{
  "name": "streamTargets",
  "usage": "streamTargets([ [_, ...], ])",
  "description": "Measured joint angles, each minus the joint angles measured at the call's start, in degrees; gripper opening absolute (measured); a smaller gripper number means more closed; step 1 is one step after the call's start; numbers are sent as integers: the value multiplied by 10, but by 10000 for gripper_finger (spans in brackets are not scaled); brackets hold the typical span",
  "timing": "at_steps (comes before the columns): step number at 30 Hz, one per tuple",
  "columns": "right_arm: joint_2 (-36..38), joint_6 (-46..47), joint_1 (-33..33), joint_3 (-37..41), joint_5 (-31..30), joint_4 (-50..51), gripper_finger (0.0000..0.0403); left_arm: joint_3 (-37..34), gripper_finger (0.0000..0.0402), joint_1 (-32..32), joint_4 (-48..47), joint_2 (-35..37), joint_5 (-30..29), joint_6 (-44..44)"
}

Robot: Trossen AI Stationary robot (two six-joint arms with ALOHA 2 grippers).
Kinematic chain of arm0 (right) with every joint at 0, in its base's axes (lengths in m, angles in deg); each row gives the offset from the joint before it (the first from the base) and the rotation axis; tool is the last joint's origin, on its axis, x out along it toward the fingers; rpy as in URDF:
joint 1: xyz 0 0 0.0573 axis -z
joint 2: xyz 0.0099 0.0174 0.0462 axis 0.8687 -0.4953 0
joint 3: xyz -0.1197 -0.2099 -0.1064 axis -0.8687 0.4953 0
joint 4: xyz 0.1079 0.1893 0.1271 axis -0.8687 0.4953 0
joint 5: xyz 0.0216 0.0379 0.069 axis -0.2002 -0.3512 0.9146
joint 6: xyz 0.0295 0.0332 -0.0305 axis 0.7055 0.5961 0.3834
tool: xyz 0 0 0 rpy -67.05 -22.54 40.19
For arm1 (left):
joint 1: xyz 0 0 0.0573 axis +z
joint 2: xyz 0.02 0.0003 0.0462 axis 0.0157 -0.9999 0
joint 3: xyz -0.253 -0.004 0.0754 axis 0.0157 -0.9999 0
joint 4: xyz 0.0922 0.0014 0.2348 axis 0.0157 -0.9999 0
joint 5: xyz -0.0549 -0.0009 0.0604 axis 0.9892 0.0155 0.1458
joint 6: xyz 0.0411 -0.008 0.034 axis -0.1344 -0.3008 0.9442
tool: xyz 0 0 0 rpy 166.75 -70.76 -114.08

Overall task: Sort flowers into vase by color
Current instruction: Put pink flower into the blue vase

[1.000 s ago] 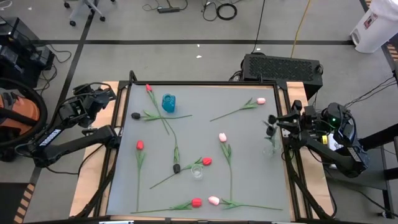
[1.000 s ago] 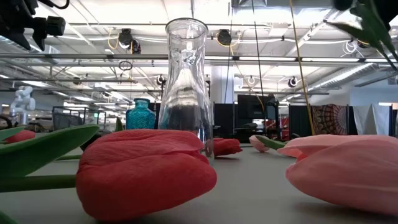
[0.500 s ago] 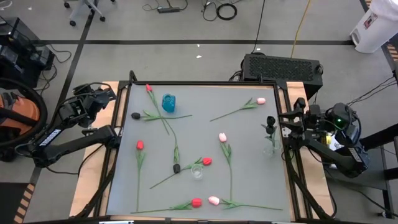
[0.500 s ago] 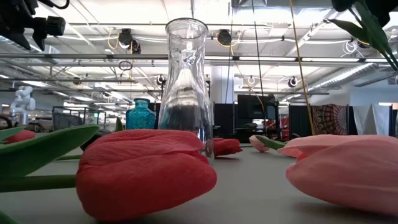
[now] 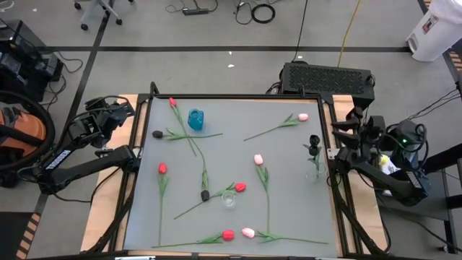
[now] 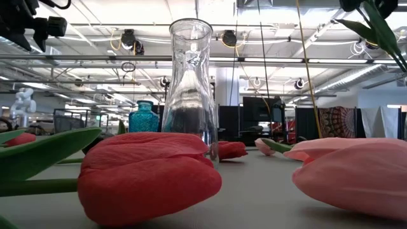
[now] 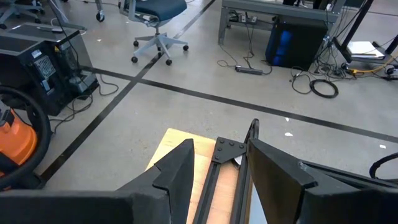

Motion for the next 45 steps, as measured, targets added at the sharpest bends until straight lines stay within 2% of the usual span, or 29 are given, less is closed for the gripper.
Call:
streamTargets([
  [11, -110, 67, 0, 0, -12, -140, 141, 0, 157, 0, 0, 0, 0, 0],
  [15, -162, 37, 0, -21, -18, -153, 141, 0, 157, 0, 0, 0, 0, 0],
  [18, -205, 11, 0, -54, -48, -155, 141, 0, 157, 0, 0, 0, 0, 0],
  [26, -314, -77, 0, -141, -152, -146, 141, 0, 157, 0, 0, 0, 0, 0],
  [32, -379, -74, 0, -185, -216, -114, 141, 0, 157, 0, 0, 0, 0, 0],
  [38, -442, -20, 1, -222, -252, -70, 141, 0, 157, 0, 0, 0, 0, 0],
  [45, -511, -3, 1, -281, -255, -14, 141, 0, 157, 0, 0, 0, 0, 0],
])
